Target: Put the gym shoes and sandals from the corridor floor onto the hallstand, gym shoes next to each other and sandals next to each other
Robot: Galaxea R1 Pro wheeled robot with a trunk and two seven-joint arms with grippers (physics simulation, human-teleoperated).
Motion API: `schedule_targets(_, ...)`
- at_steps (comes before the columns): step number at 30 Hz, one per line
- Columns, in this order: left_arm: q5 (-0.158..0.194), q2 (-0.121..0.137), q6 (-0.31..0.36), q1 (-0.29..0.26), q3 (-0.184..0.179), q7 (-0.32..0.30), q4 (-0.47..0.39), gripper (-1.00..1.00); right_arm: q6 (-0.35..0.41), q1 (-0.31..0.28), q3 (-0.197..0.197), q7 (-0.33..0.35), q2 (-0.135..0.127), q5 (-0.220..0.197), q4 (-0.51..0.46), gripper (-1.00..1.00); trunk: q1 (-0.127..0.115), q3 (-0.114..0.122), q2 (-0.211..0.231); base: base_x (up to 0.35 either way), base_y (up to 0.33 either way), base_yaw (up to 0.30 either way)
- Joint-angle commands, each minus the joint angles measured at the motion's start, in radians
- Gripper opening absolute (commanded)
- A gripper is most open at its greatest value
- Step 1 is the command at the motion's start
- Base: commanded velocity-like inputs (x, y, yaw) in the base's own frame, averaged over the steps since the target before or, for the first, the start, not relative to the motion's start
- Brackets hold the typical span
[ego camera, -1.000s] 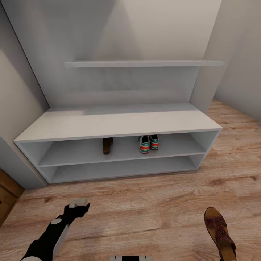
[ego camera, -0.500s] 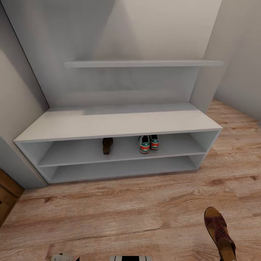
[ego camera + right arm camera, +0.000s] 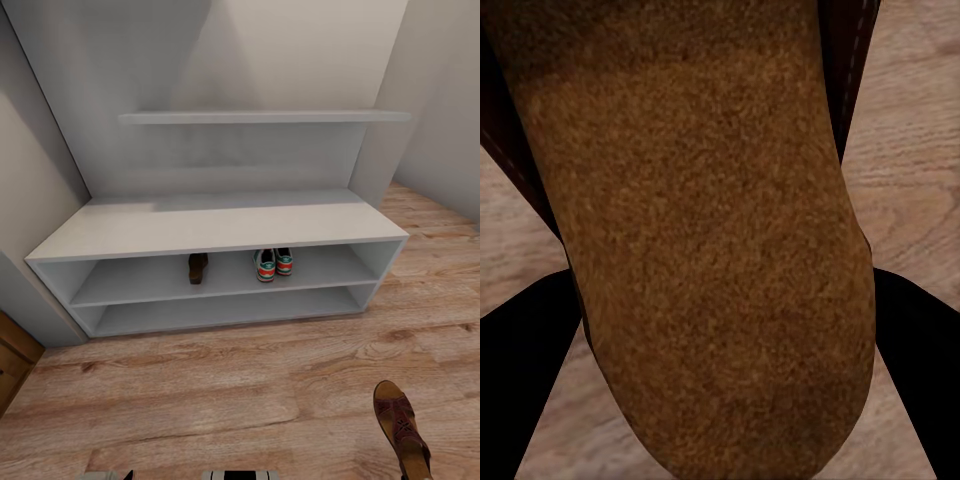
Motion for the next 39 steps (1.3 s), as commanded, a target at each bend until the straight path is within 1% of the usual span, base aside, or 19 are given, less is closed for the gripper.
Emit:
schedule_targets(1,0.009,0.000,0.001,-0.001,0.004,-0.009,0.001,1.00,-0.005,-0.001,-0.008,0.009,0.002,0.006,-0.001,-1.00,0.000,-0.001,0.000,0.000,0.000,0.000)
schedule_targets(5,0.010,0.001,0.001,-0.001,0.007,-0.009,0.001,1.00,-0.005,-0.001,-0.008,0.009,0.003,0.006,-0.001,-1.00,0.000,-0.001,0.000,-0.025,0.056,0.000)
schedule_targets(18,0.010,0.003,0.002,-0.001,0.010,-0.009,0.001,1.00,-0.003,-0.001,-0.008,0.009,0.003,0.006,0.001,-1.00,0.000,-0.001,0.000,-0.005,0.299,0.000)
schedule_targets(20,0.010,0.003,0.001,-0.001,0.014,-0.009,0.000,1.00,-0.003,-0.001,-0.008,0.009,0.003,0.006,0.001,-1.00,0.000,-0.001,0.000,0.000,0.307,0.000)
schedule_targets(24,0.011,0.003,0.001,-0.001,0.039,-0.009,0.001,1.00,-0.003,-0.001,-0.008,0.009,0.003,0.007,0.001,-1.00,0.000,-0.001,0.000,0.000,0.307,0.000)
schedule_targets(28,0.011,0.003,0.001,-0.001,0.053,-0.009,0.001,1.00,-0.003,-0.001,-0.008,0.009,0.003,0.007,0.001,-1.00,0.000,-0.001,0.000,0.000,0.307,0.000)
schedule_targets(34,0.010,0.003,0.001,-0.001,0.060,-0.010,0.001,1.00,-0.003,-0.001,-0.008,0.009,0.003,0.007,0.001,-1.00,0.000,-0.001,0.000,-0.039,0.303,0.000)
schedule_targets(39,0.006,0.002,0.002,-0.001,0.061,-0.010,0.001,1.00,-0.003,-0.001,-0.008,0.009,0.003,0.007,0.001,-1.00,0.000,-0.001,0.000,-0.178,0.262,0.000)
